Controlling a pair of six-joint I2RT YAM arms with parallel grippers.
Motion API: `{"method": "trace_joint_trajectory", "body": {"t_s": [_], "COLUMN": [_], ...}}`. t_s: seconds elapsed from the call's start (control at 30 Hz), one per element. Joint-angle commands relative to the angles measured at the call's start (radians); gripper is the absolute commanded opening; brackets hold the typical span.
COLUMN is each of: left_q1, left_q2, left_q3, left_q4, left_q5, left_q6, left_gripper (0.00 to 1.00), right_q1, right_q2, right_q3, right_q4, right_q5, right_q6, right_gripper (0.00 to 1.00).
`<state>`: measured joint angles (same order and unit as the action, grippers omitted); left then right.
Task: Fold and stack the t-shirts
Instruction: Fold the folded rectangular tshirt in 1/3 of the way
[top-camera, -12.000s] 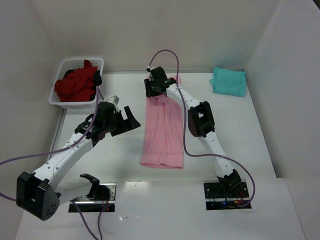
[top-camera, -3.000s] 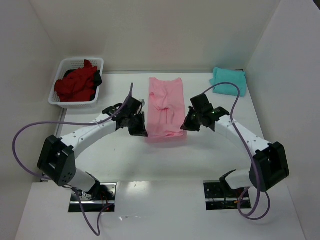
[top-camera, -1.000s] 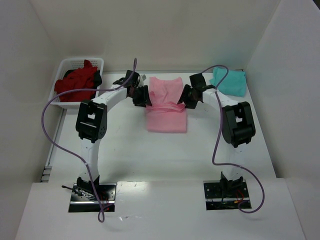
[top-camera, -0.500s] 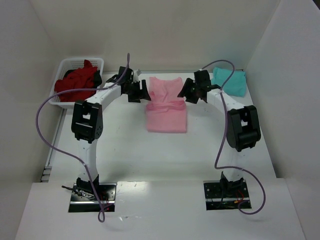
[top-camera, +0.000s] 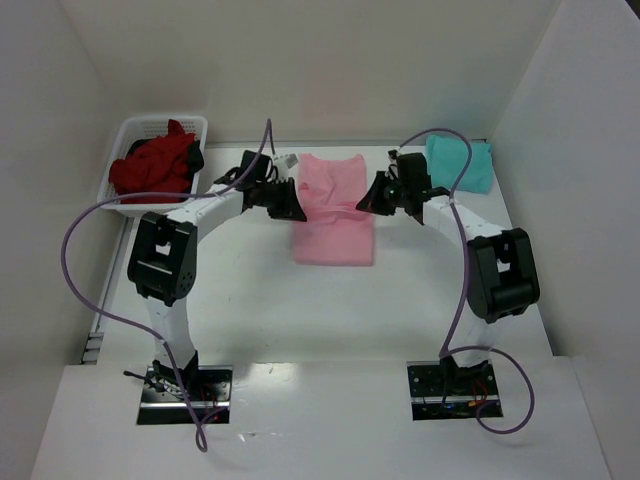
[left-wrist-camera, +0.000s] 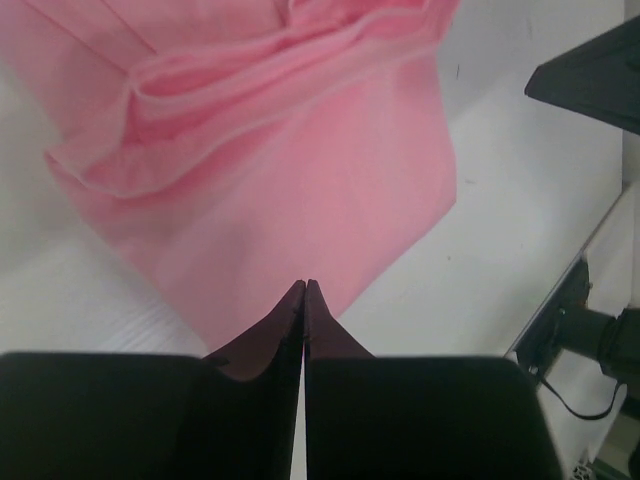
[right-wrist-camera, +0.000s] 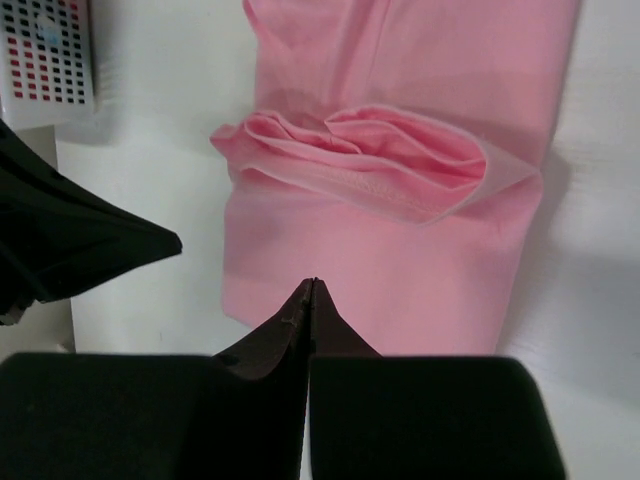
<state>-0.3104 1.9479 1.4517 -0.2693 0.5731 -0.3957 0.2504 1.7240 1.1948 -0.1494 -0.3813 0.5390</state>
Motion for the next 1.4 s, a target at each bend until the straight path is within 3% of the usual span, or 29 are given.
{"method": "trace_joint_trajectory", "body": {"t_s": [0.0, 0.23, 0.63, 1.07, 1.37], "left_q1": [-0.024, -0.033, -0.026, 0.062, 0.067], "left_q2": [0.016, 0.095, 0.226, 0.334, 0.36], "left_q3": [-0.027, 0.003, 0.149, 0.257, 0.342], "left_q4": [0.078, 0.101, 0.068, 0.094, 0.085], "left_q5": [0.057, 0.002, -0.151, -0.139, -0.149], "left_q6": [0.004, -0.006, -0.021, -0.043, -0.034], "left_gripper": [0.05, 0.05, 0.05, 0.05, 0.08], "right_q1": [0.009, 0.009, 0.009, 0.009, -0.031], "right_q2": [0.02, 0.091, 0.246, 0.378, 0.394], "right_q3": [-0.021, -0.032, 0.108, 0.236, 0.273], "right_q4": [0.065, 0.097, 0.057, 0.048, 0.067], "right_q5": [-0.053, -0.021, 0.044, 0.073, 0.104], "right_q6": [-0.037, -0.051, -0.06, -0.08, -0.08], "right_gripper": [0.0, 0.0, 0.0, 0.0, 0.0]}}
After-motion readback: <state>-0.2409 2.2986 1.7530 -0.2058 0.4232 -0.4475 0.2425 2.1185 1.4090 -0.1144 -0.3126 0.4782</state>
